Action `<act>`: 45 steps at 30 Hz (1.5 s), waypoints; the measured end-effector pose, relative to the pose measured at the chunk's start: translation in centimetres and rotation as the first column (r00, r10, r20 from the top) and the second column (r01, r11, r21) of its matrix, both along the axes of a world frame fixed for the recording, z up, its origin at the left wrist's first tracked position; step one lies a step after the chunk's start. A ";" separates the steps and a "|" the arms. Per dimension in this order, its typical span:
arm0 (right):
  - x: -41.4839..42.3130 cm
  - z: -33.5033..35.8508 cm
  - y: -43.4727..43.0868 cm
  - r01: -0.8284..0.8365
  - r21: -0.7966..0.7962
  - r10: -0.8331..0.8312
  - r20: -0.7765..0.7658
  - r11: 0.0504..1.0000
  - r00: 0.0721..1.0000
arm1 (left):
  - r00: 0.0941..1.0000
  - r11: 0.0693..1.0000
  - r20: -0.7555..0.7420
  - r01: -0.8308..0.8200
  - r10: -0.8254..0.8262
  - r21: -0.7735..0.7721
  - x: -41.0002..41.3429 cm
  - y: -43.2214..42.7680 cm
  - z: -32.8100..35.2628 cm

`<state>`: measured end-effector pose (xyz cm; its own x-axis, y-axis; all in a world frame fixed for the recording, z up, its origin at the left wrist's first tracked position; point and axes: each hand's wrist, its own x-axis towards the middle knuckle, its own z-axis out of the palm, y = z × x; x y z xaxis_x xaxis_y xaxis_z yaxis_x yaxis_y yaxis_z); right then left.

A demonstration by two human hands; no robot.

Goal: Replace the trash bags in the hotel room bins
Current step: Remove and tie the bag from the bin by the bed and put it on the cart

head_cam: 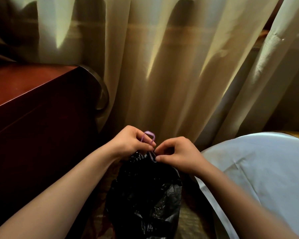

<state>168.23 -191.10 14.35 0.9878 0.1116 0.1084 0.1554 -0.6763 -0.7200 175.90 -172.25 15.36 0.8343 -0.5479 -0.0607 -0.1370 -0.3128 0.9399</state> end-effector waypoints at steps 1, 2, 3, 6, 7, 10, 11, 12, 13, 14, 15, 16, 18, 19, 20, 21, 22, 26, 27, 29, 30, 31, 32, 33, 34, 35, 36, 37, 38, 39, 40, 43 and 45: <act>0.1 -0.1 -0.2 0.030 0.071 -0.030 -0.001 0.997 1.000 | 0.993 0.996 0.116 0.008 -0.018 0.085 0.0 -0.1 0.1; 0.4 -0.2 -0.4 0.078 0.169 -0.079 0.002 0.983 0.997 | 0.957 0.983 0.283 0.015 -0.067 0.184 -0.1 -0.1 0.2; 0.7 -0.3 -0.5 0.123 0.246 -0.127 0.000 0.961 0.992 | 0.867 0.967 0.476 0.023 -0.146 0.254 -0.2 -0.1 0.2; 2.0 0.1 0.4 0.086 0.293 -0.070 -0.066 0.952 0.995 | 0.401 0.948 0.863 0.053 -0.308 0.314 -0.6 -0.2 -1.3; 2.2 0.1 0.9 0.032 0.319 0.006 -0.119 0.947 0.993 | 0.266 0.949 0.914 0.019 -0.308 0.314 -0.8 -0.3 -1.8; 2.3 0.0 1.2 0.002 0.428 0.103 -0.223 0.904 0.969 | 0.076 0.967 0.972 -0.110 -0.221 0.228 -1.6 -0.6 -2.7; 2.3 -0.1 1.0 0.030 0.448 0.081 -0.227 0.894 0.971 | 0.086 0.973 0.979 -0.127 -0.183 0.193 -1.7 -0.5 -2.8; 2.4 -0.2 0.8 0.065 0.471 0.041 -0.211 0.880 0.977 | 0.110 0.978 0.982 -0.130 -0.150 0.164 -1.8 -0.4 -2.9; 2.4 -0.3 0.5 0.096 0.495 -0.003 -0.186 0.863 0.982 | 0.148 0.981 0.980 -0.122 -0.134 0.153 -1.7 -0.1 -3.0; 2.5 -0.4 0.3 0.125 0.509 -0.048 -0.163 0.852 0.986 | 0.184 0.982 0.975 -0.113 -0.127 0.149 -1.6 0.2 -3.2; 2.6 -0.7 0.0 0.154 0.506 -0.093 -0.144 0.849 0.985 | 0.218 0.983 0.968 -0.103 -0.125 0.150 -1.4 0.6 -3.5; 2.7 -0.9 -0.1 0.181 0.491 -0.135 -0.128 0.852 0.982 | 0.247 0.984 0.961 -0.095 -0.124 0.151 -1.2 1.0 -3.8; 2.9 -1.8 -0.3 0.245 0.462 -0.217 -0.115 0.852 0.969 | 0.308 0.983 0.945 -0.109 -0.108 0.148 -0.8 2.1 -4.6; 2.9 -2.2 -0.4 0.283 0.454 -0.260 -0.114 0.845 0.959 | 0.343 0.982 0.936 -0.133 -0.083 0.136 -0.7 2.6 -5.1; 2.9 -2.5 -0.6 0.319 0.450 -0.302 -0.112 0.834 0.947 | 0.389 0.982 0.920 -0.154 -0.044 0.112 -0.8 3.1 -5.6; 2.9 -2.8 -1.0 0.348 0.456 -0.335 -0.113 0.819 0.936 | 0.445 0.982 0.896 -0.167 -0.004 0.087 -1.0 3.6 -6.3; 2.9 -3.2 -1.5 0.378 0.462 -0.363 -0.124 0.803 0.923 | 0.500 0.983 0.866 -0.169 0.022 0.073 -1.3 4.2 -7.0; 2.6 -6.6 -3.9 0.526 0.401 -0.470 -0.235 0.750 0.851 | 0.666 0.961 0.743 -0.244 0.067 0.132 -2.2 6.6 -10.6; 2.5 -7.8 -4.2 0.559 0.377 -0.494 -0.262 0.738 0.829 | 0.695 0.947 0.713 -0.285 0.095 0.151 -2.2 7.1 -11.4; 2.2 -9.9 -4.4 0.617 0.338 -0.541 -0.299 0.711 0.786 | 0.733 0.916 0.669 -0.341 0.118 0.212 -2.1 7.5 -12.8; 2.1 -10.7 -4.3 0.640 0.332 -0.562 -0.308 0.693 0.768 | 0.746 0.902 0.656 -0.356 0.118 0.242 -2.1 7.6 -13.3; 1.9 -11.3 -4.2 0.659 0.323 -0.581 -0.312 0.679 0.752 | 0.753 0.892 0.646 -0.370 0.124 0.261 -2.1 7.5 -13.6; 1.7 -11.8 -4.1 0.673 0.315 -0.597 -0.311 0.670 0.740 | 0.756 0.881 0.640 -0.389 0.139 0.268 -2.0 7.4 -13.8; 1.4 -12.1 -3.9 0.682 0.303 -0.607 -0.310 0.666 0.731 | 0.756 0.871 0.635 -0.408 0.156 0.273 -2.0 7.3 -13.8; 1.1 -12.4 -3.7 0.686 0.289 -0.613 -0.308 0.668 0.727 | 0.759 0.859 0.631 -0.422 0.161 0.288 -2.0 7.2 -13.7; 0.8 -12.5 -3.5 0.680 0.267 -0.608 -0.307 0.683 0.732 | 0.763 0.848 0.628 -0.427 0.153 0.313 -2.1 7.0 -13.5; 0.4 -12.7 -3.3 0.661 0.241 -0.593 -0.300 0.711 0.747 | 0.774 0.845 0.617 -0.420 0.144 0.330 -2.2 6.8 -13.4; 0.2 -12.8 -3.2 0.627 0.213 -0.568 -0.279 0.749 0.774 | 0.796 0.859 0.583 -0.404 0.160 0.316 -2.4 6.6 -13.5; -0.1 -12.9 -3.1 0.584 0.195 -0.537 -0.245 0.788 0.807 | 0.836 0.886 0.511 -0.377 0.200 0.271 -2.7 6.4 -13.5; -0.3 -12.9 -2.9 0.539 0.182 -0.503 -0.207 0.823 0.839 | 0.882 0.918 0.408 -0.340 0.236 0.203 -3.2 6.3 -13.6; -0.5 -12.9 -2.7 0.485 0.186 -0.459 -0.170 0.854 0.872 | 0.925 0.944 0.289 -0.297 0.247 0.145 -3.6 6.2 -13.6; -1.1 -12.6 -1.7 0.256 0.161 -0.247 -0.072 0.953 0.966 | 0.976 0.972 0.176 -0.160 0.129 0.174 -4.6 6.2 -14.2; -1.2 -12.6 -0.9 0.067 0.044 -0.065 -0.061 0.997 0.996 | 0.980 0.937 0.198 -0.102 0.036 0.335 -5.1 6.1 -14.5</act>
